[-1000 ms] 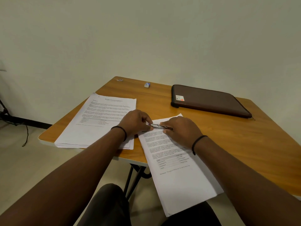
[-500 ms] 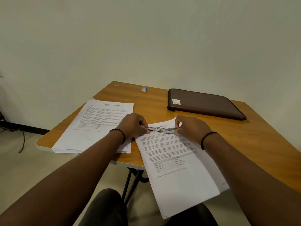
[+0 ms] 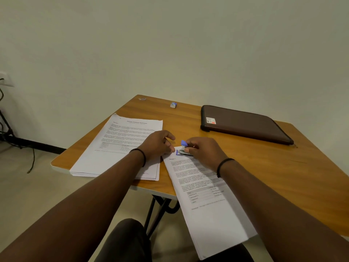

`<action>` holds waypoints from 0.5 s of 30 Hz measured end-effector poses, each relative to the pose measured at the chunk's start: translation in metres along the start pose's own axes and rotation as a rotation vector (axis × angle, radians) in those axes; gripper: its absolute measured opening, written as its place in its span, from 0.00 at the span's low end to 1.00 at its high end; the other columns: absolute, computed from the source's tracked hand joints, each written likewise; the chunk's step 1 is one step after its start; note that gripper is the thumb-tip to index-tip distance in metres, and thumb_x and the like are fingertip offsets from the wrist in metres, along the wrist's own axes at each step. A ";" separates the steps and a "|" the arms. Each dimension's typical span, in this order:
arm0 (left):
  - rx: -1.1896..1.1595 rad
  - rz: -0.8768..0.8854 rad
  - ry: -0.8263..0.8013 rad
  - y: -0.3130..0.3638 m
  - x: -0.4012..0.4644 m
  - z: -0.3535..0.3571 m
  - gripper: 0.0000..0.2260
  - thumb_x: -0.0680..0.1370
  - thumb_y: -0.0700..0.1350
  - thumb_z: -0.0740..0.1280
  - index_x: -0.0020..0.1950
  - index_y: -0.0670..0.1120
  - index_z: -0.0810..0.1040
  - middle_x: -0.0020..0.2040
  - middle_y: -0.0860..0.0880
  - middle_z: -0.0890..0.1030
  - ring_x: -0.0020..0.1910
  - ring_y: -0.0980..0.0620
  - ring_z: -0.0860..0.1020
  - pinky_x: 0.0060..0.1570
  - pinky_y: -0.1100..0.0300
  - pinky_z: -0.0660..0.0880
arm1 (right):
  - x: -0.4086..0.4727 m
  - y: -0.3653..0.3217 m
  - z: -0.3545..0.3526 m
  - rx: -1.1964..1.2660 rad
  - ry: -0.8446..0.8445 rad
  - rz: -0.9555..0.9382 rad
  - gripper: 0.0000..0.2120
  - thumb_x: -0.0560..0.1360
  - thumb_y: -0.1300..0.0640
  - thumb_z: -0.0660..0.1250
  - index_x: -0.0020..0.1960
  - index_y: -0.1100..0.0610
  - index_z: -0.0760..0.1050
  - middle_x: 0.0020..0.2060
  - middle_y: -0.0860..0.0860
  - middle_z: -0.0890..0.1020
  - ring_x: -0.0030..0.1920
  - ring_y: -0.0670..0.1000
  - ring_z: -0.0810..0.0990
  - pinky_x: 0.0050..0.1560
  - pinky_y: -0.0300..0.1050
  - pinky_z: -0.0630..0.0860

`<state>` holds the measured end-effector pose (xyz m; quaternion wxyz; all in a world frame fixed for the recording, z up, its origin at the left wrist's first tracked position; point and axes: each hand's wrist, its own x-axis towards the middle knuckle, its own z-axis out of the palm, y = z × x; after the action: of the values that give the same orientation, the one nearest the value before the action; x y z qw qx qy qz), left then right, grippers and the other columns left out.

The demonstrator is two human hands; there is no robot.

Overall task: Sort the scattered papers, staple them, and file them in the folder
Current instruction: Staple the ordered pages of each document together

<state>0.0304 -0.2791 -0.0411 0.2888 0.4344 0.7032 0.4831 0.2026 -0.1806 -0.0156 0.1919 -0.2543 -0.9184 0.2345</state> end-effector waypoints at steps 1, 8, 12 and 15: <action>-0.021 -0.003 0.000 -0.002 0.001 -0.001 0.14 0.74 0.30 0.69 0.55 0.47 0.78 0.44 0.39 0.84 0.46 0.43 0.83 0.50 0.47 0.81 | 0.000 -0.001 0.003 0.018 -0.013 0.004 0.07 0.78 0.56 0.69 0.53 0.56 0.84 0.43 0.44 0.83 0.42 0.44 0.77 0.45 0.43 0.70; -0.086 -0.035 0.001 -0.006 0.002 -0.001 0.14 0.76 0.30 0.65 0.54 0.47 0.78 0.38 0.44 0.85 0.42 0.47 0.81 0.47 0.51 0.78 | 0.000 -0.007 0.001 0.081 -0.152 0.083 0.12 0.71 0.55 0.77 0.54 0.50 0.85 0.46 0.49 0.86 0.45 0.51 0.82 0.50 0.51 0.80; -0.103 -0.055 0.012 -0.008 0.003 0.000 0.14 0.77 0.30 0.64 0.54 0.48 0.78 0.41 0.43 0.85 0.46 0.46 0.82 0.46 0.52 0.78 | -0.002 -0.011 0.000 -0.014 -0.171 0.060 0.21 0.65 0.56 0.82 0.56 0.49 0.81 0.48 0.47 0.84 0.48 0.47 0.82 0.50 0.46 0.81; -0.145 -0.074 0.018 -0.008 0.000 0.002 0.15 0.77 0.29 0.63 0.55 0.47 0.79 0.41 0.41 0.85 0.46 0.45 0.82 0.48 0.52 0.79 | -0.004 -0.014 0.004 -0.066 -0.192 0.070 0.24 0.67 0.54 0.80 0.61 0.52 0.79 0.49 0.46 0.81 0.50 0.47 0.80 0.52 0.44 0.79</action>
<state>0.0293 -0.2792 -0.0494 0.3309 0.3817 0.6845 0.5256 0.1990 -0.1944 -0.0124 0.0861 -0.2686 -0.9305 0.2338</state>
